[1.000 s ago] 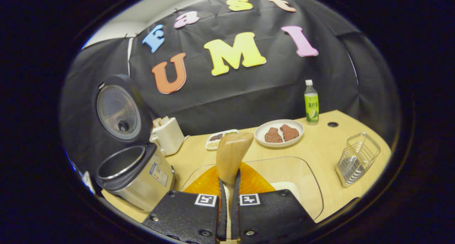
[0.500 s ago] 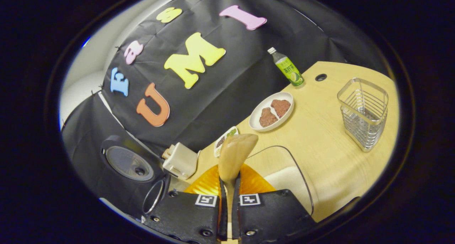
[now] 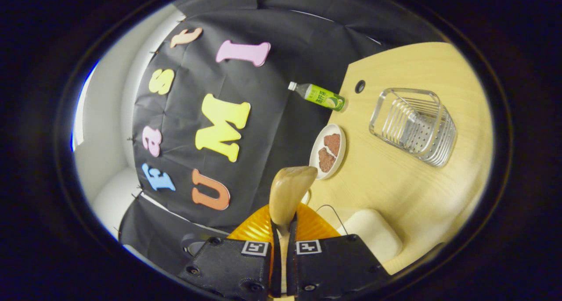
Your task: Close the left gripper, press the button to open the rice cooker; take a wooden spoon from the chopstick holder with the right hand, scoop a spoonful of rice and pour it into the rice cooker, then put the wooden spoon back into the chopstick holder.
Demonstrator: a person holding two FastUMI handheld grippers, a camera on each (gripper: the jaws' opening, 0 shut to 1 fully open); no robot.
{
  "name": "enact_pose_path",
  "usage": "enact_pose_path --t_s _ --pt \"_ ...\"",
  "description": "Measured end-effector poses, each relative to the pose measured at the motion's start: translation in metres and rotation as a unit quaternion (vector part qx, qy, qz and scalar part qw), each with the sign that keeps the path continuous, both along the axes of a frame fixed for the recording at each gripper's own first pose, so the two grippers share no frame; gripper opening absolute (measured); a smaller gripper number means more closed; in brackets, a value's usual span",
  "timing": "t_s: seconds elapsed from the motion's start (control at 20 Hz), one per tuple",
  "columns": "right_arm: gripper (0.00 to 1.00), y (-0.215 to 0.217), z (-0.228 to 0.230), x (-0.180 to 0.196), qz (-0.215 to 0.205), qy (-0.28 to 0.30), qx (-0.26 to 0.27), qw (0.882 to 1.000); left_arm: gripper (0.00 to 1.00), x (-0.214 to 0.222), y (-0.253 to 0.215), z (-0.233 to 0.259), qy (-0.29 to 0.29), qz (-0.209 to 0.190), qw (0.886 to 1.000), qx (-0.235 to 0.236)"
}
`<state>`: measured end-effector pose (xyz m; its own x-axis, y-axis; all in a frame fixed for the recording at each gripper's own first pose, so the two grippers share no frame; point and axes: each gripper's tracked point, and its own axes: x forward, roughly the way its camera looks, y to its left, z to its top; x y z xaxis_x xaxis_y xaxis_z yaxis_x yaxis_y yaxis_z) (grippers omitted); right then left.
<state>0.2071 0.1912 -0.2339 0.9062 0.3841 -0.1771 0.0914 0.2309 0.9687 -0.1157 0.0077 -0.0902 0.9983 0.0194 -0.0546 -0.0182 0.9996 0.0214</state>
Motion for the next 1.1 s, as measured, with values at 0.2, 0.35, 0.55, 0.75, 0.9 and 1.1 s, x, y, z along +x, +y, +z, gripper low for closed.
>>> enact_pose_path --t_s 0.2,0.35,0.55,0.75,0.9,1.1 --pt "0.09 -0.001 0.006 -0.012 0.007 0.028 0.092 0.995 0.94 -0.005 -0.008 0.004 -0.005 -0.017 1.000 -0.003" --pt "0.09 0.017 0.022 -0.010 0.016 0.047 0.196 0.979 0.94 -0.007 0.000 0.004 -0.004 -0.013 1.000 0.002" --pt "0.09 0.047 0.027 -0.017 0.028 0.047 0.182 0.982 0.94 -0.015 0.012 0.003 -0.002 -0.001 1.000 0.010" --pt "0.09 0.076 0.041 -0.020 0.043 0.047 0.191 0.980 0.94 -0.020 0.024 0.002 -0.001 0.002 1.000 0.009" --pt "0.09 0.103 0.047 -0.019 0.052 0.048 0.178 0.981 0.94 -0.024 0.035 0.000 0.000 0.008 1.000 0.004" --pt "0.09 0.151 0.058 -0.025 0.076 0.045 0.158 0.984 0.94 -0.028 0.047 -0.001 0.004 0.017 1.000 -0.005"
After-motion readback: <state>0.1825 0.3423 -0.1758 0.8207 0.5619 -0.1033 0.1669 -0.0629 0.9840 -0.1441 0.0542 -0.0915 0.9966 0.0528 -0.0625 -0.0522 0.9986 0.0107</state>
